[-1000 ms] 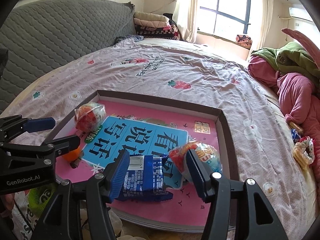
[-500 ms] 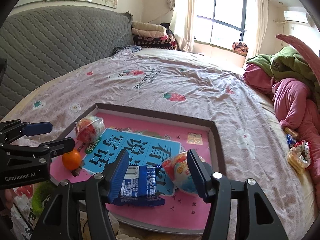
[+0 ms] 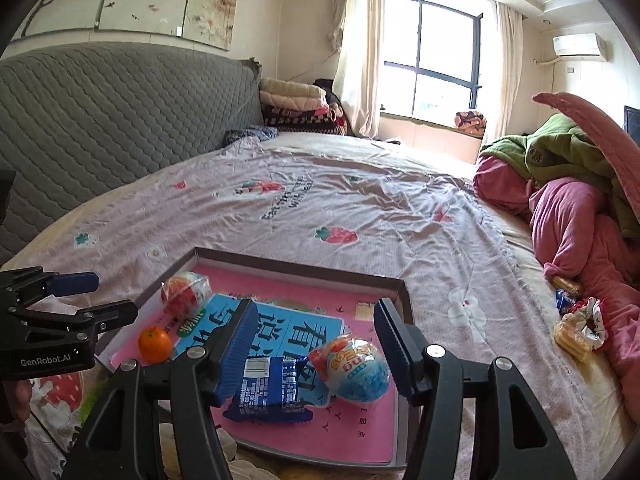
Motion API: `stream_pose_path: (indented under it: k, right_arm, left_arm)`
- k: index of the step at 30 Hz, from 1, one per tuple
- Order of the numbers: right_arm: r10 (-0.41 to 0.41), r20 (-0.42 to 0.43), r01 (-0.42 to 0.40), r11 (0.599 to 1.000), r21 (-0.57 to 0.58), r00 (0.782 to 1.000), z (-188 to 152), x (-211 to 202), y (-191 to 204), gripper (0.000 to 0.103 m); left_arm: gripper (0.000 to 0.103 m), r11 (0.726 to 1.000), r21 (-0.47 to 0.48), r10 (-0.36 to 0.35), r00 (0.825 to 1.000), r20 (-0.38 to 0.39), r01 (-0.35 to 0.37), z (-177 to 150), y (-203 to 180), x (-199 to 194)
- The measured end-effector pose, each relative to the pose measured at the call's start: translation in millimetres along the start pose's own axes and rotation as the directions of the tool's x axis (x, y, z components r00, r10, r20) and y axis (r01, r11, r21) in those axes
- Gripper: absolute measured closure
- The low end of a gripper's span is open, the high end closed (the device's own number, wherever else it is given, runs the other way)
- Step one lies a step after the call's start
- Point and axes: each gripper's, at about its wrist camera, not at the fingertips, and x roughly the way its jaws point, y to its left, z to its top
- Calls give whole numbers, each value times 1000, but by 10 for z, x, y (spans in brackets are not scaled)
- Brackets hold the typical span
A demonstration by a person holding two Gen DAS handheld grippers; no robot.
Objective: Organize objects
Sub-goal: 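Withdraw both tools from the tray toward the green ring and mesh bag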
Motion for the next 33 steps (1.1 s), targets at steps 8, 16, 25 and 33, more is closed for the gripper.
stream_pose_path:
  k: [8, 16, 25, 33]
  right_arm:
    - [21, 29, -21, 1000, -6, 999, 16, -136, 27, 42]
    - [48, 36, -48, 999, -14, 998, -9, -229, 89, 42]
    - [52, 23, -52, 999, -8, 998, -117, -307, 133, 41]
    - [66, 12, -66, 998, -21, 998, -220, -398, 179, 41]
  left_arm:
    - [33, 997, -58, -42, 999, -6, 41, -98, 166, -108]
    - [33, 995, -91, -44, 999, -23, 42, -217, 306, -162]
    - [33, 996, -58, -64, 997, -48, 61, -396, 326, -232]
    - [33, 998, -39, -61, 996, -60, 58, -473, 318, -243]
